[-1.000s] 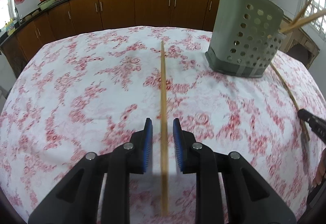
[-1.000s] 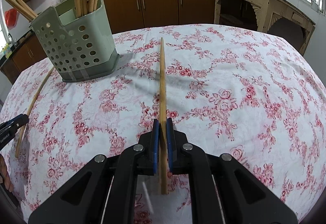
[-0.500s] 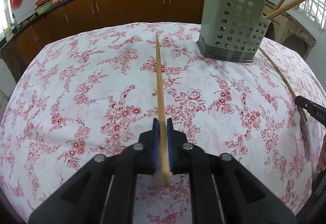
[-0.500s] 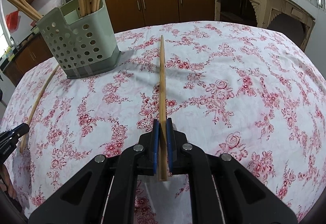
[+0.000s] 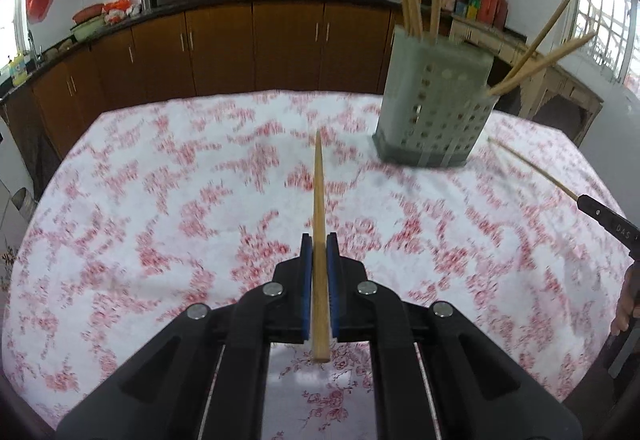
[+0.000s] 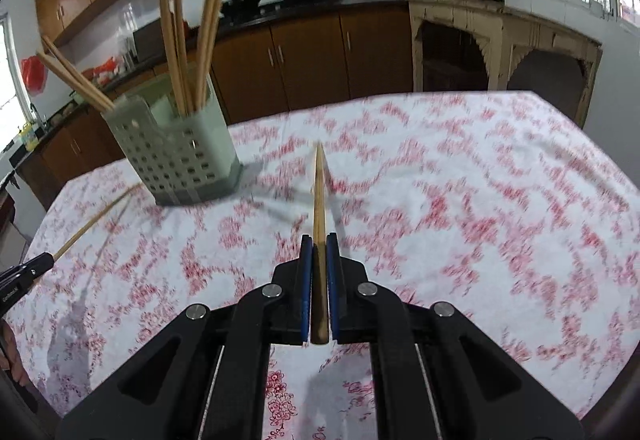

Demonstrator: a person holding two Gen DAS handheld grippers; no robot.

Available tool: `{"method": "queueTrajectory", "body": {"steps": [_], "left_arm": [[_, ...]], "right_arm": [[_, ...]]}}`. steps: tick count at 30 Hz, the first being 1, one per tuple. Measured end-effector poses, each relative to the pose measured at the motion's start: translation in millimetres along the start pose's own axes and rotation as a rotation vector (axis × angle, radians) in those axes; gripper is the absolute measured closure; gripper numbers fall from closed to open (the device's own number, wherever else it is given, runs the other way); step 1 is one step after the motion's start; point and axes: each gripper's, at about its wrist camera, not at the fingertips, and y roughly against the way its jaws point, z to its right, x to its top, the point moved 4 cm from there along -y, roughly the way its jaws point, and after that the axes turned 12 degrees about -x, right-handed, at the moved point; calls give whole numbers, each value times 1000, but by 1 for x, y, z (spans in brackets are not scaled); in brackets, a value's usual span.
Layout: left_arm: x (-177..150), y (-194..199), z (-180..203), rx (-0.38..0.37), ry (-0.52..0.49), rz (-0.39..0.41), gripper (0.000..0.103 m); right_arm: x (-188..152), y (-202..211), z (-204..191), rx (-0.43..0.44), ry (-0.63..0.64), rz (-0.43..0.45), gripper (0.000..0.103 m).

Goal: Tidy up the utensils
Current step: 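Lift both held chopsticks upright and carry them above the green holder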

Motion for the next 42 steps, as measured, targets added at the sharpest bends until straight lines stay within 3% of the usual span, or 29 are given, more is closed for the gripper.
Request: {"method": "queueTrajectory", "body": {"steps": [8,17,34,42], "left_arm": [[33,42,12,-24,-19,148,95],[64,74,18,-47,-21,261,95],[82,86,20,-57,-2,298,95],[96,106,40,-86,-44,333,95]], "right_arm": [[33,36,1,7,-4,134,95],[62,68,-4,66,-29,232,95],[80,85,-15,99,-30,271,95],[90,105,-19,169,-35,266,95]]}}
